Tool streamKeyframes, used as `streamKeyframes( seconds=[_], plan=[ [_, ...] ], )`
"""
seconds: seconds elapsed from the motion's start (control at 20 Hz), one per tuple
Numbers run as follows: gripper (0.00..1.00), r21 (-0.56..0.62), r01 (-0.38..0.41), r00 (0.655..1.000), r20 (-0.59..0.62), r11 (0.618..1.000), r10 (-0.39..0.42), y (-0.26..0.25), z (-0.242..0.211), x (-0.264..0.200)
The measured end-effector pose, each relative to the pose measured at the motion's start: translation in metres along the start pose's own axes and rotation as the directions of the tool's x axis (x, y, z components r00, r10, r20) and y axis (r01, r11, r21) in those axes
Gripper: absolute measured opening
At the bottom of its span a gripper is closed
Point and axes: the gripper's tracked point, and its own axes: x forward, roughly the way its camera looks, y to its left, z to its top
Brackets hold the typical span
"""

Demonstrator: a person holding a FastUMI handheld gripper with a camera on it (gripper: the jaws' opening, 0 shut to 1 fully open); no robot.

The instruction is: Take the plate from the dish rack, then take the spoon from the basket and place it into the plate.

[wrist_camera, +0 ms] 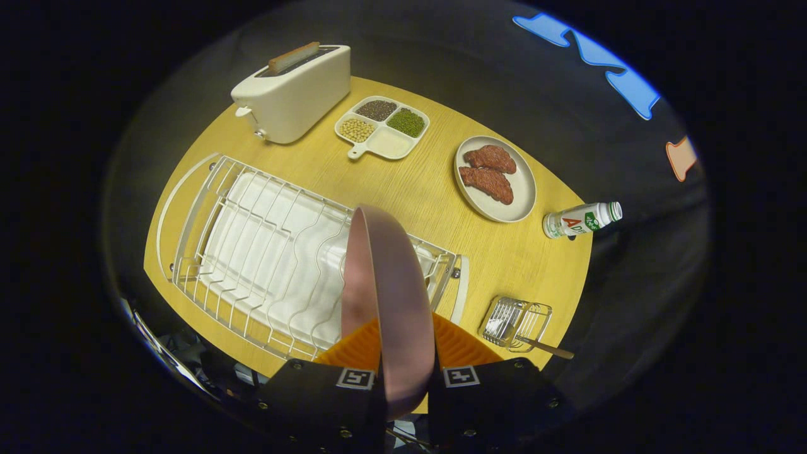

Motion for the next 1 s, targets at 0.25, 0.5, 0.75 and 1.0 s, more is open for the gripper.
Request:
streamKeyframes(
  seconds=[0.25,0.5,0.75,1.0],
  plan=[
    [0.25,0.008,-0.017,1.0,0.016,1.0,0.017,-0.009,-0.004,-0.009],
    [0.25,0.156,-0.153,0.988,0.051,0.976,0.147,-0.017,-0.028,-0.025],
    [0.25,0.314,-0.365,0.931,0.126,0.876,0.343,-0.016,-0.076,-0.048],
    [0.25,0.372,-0.595,0.803,0.235,0.712,0.548,0.007,-0.135,-0.068]
  ],
)
